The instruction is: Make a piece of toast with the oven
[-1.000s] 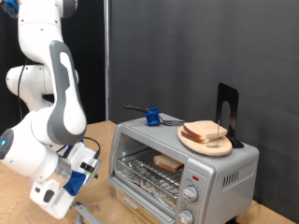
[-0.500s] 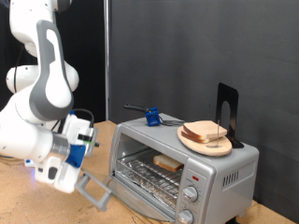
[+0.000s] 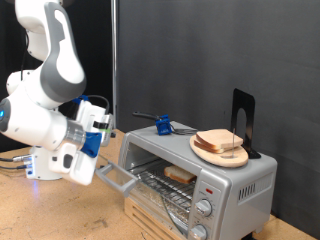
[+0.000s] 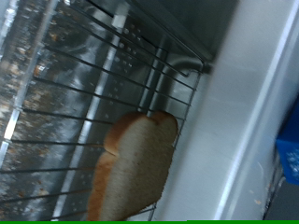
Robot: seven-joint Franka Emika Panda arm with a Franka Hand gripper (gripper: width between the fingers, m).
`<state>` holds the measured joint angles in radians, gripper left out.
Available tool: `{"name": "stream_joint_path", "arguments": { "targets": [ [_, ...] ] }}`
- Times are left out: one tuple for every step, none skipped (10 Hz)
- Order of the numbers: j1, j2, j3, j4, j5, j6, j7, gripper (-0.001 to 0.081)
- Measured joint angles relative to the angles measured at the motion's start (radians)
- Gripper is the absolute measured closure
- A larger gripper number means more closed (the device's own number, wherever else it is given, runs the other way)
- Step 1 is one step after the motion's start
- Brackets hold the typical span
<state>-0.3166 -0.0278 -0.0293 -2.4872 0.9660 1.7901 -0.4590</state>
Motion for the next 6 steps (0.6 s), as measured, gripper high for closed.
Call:
{"name": "stream_joint_path", "arguments": {
  "targets": [
    [0.008, -0.02, 0.014, -0.011, 0.018, 0.013, 0.019, -0.0002],
    [0.024, -0.028, 0.039, -0.016, 0.049, 0.049, 0.024, -0.0002],
    [0.043, -0.029, 0.062, -0.014, 0.069, 0.085, 0.033, -0.0002],
    [0.058, -0.028, 0.084, -0.014, 0.089, 0.113, 0.04, -0.0002],
    [0.073, -0.028, 0.105, -0.014, 0.105, 0.133, 0.046, -0.0002],
    [0.084, -0.028, 0.122, -0.014, 0.111, 0.141, 0.057, -0.0002]
  ]
}}
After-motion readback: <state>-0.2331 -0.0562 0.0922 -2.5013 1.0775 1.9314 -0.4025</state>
